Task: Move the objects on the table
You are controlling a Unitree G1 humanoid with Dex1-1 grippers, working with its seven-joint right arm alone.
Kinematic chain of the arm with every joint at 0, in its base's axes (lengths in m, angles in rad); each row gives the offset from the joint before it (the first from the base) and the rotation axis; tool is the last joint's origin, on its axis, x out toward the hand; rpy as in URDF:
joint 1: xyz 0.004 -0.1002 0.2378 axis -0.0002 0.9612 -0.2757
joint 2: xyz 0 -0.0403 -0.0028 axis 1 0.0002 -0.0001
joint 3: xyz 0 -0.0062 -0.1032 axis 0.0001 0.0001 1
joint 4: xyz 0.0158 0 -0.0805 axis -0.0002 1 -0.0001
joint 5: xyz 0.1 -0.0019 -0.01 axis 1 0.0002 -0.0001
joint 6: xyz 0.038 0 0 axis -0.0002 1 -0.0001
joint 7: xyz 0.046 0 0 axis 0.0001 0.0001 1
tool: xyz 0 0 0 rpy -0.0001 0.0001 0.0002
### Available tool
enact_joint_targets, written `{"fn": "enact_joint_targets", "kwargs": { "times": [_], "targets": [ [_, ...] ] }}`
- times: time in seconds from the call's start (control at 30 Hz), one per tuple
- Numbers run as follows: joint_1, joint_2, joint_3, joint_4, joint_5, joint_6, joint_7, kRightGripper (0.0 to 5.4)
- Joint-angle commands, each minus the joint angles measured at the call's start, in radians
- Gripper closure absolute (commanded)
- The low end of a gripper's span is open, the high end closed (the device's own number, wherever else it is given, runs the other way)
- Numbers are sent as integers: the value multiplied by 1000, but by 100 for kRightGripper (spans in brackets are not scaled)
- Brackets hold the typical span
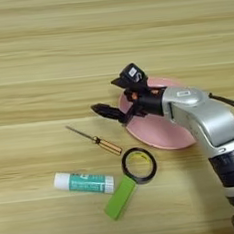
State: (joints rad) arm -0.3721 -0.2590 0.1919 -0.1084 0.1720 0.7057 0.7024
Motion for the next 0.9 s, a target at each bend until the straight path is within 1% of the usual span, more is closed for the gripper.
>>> {"fn": "enact_joint_targets", "kwargs": {
  "times": [0.03, 0.43, 0.9],
  "targets": [
    [-85, -18, -34, -25, 9, -47, -17, 3],
    [-96, -44, -65, 13, 5, -72, -14, 3],
    [-101, -96, -116, 66, 3, -103, -10, 3]
  ]
}}
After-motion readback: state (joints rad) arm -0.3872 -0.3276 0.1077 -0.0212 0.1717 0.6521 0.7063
